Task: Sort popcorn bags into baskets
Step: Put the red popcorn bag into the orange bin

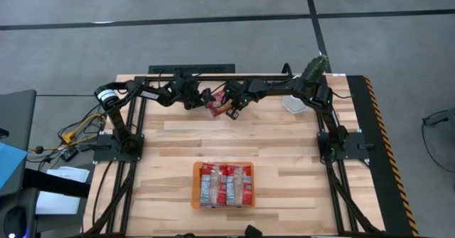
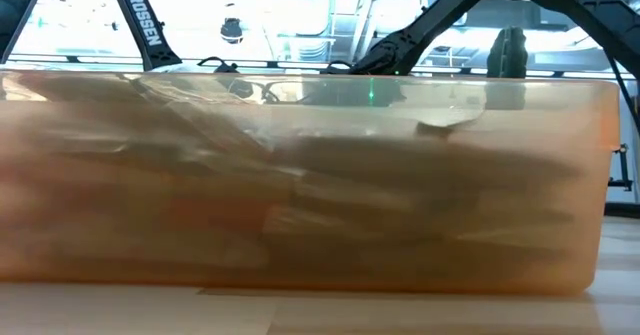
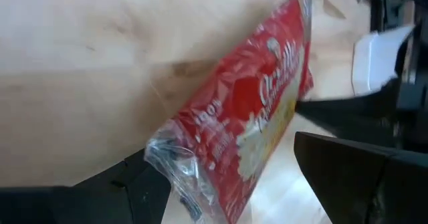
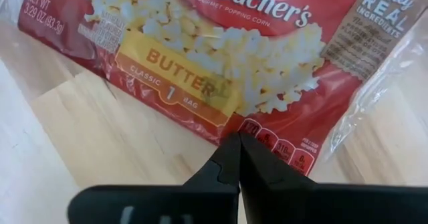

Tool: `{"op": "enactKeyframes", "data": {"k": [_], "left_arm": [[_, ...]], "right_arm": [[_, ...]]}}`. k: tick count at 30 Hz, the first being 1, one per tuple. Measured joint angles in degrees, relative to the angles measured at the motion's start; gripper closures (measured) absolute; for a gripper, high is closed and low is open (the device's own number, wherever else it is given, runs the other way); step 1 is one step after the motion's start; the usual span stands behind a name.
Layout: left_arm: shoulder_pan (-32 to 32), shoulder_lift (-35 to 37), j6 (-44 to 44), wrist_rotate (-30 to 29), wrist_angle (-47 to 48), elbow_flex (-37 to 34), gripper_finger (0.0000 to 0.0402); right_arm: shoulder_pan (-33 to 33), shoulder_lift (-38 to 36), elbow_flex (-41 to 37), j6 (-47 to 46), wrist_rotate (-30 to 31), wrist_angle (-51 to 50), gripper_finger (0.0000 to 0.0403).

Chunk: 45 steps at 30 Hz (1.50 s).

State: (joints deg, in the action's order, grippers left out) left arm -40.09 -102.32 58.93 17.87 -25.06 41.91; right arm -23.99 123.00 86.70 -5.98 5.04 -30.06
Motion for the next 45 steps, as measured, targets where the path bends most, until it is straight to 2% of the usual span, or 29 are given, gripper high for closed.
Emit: {"op": "enactKeyframes", "data": {"k": [3, 6, 12, 17, 19, 23, 28, 38, 43, 45], "left_arm": [[0.74, 0.02, -1.40, 1.27, 0.59, 0.03, 0.0123], [1.74, 0.02, -3.62, 1.36, 2.53, 0.04, 0.0155], [3.09, 0.07, -6.24, -1.81, 5.05, 0.07, 0.0261], [3.14, 0.07, -8.12, -1.89, 4.83, 0.07, 0.0368], [3.14, 0.07, -7.37, -1.31, 4.57, 0.07, 0.0391], [3.47, 0.58, -5.13, 1.36, 4.45, 0.02, 0.0400], [6.21, 5.06, -3.65, 2.89, 3.87, 0.02, 0.0401], [14.97, 19.73, 2.21, -5.28, 5.33, 0.02, 0.0401], [21.21, 26.14, 3.68, -7.62, 6.89, 0.00, 0.0401], [24.52, 28.47, 5.05, -10.84, 6.63, -0.02, 0.0401]], "right_arm": [[0.00, -0.21, -0.02, -0.19, -0.61, -0.27, 0.0384], [0.34, -1.24, -0.16, -0.20, -0.63, -1.21, 0.0383], [0.46, -5.43, -0.15, -1.09, -0.79, -3.31, 0.0388], [0.99, -10.11, -0.15, -1.74, -0.68, -6.38, 0.0381], [1.41, -12.63, -0.15, -1.75, -0.68, -7.47, 0.0378], [2.13, -18.75, -0.15, -1.71, -0.66, -10.49, 0.0382], [2.67, -27.28, -0.11, -1.49, -0.31, -14.27, 0.0387], [4.12, -41.55, -0.09, -2.66, 0.03, -19.88, 0.0380], [5.51, -46.41, -0.09, -2.56, 2.35, -22.32, 0.0387], [5.97, -47.80, -0.09, -2.54, 3.01, -23.31, 0.0385]]}}
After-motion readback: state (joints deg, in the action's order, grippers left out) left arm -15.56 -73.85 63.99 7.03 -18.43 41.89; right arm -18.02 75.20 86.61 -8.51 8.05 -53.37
